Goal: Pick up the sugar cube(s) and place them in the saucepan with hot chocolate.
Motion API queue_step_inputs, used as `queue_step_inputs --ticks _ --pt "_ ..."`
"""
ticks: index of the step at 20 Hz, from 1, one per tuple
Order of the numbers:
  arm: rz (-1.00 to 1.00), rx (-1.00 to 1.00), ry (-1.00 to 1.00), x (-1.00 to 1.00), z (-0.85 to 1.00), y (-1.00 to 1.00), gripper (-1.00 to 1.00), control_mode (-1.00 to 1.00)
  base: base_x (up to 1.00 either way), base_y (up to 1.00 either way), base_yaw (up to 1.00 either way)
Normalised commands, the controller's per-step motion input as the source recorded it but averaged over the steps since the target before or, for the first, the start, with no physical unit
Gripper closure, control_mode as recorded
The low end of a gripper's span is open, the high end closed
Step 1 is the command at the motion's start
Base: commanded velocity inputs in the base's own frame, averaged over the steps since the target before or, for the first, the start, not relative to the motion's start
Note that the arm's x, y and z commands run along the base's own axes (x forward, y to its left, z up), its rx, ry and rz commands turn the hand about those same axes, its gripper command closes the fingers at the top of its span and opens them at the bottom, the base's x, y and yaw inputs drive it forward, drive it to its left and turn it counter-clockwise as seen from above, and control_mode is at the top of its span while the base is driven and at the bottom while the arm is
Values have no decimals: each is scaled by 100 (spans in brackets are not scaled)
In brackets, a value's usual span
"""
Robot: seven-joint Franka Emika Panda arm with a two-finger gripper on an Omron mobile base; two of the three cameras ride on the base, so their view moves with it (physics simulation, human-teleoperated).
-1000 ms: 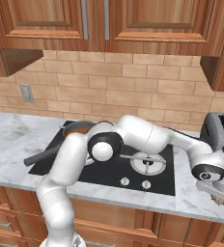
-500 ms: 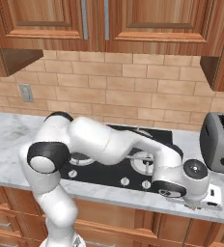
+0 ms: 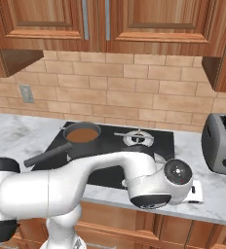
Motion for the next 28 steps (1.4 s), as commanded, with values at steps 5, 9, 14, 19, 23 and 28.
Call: queue_step_inputs --ticks 5,9,14,19,23,28 --pt "0 37 2 17 66 45 100 -100 0 0 0" --pt "-1 13 1 51 41 48 100 -100 0 0 0" --pt "-4 -12 0 26 2 99 100 -100 0 0 0" --pt "-11 -1 4 32 0 100 100 -100 0 0 0" --pt "-7 0 1 35 27 76 100 -100 0 0 0" --pt "-3 -5 4 35 39 76 100 -100 0 0 0"
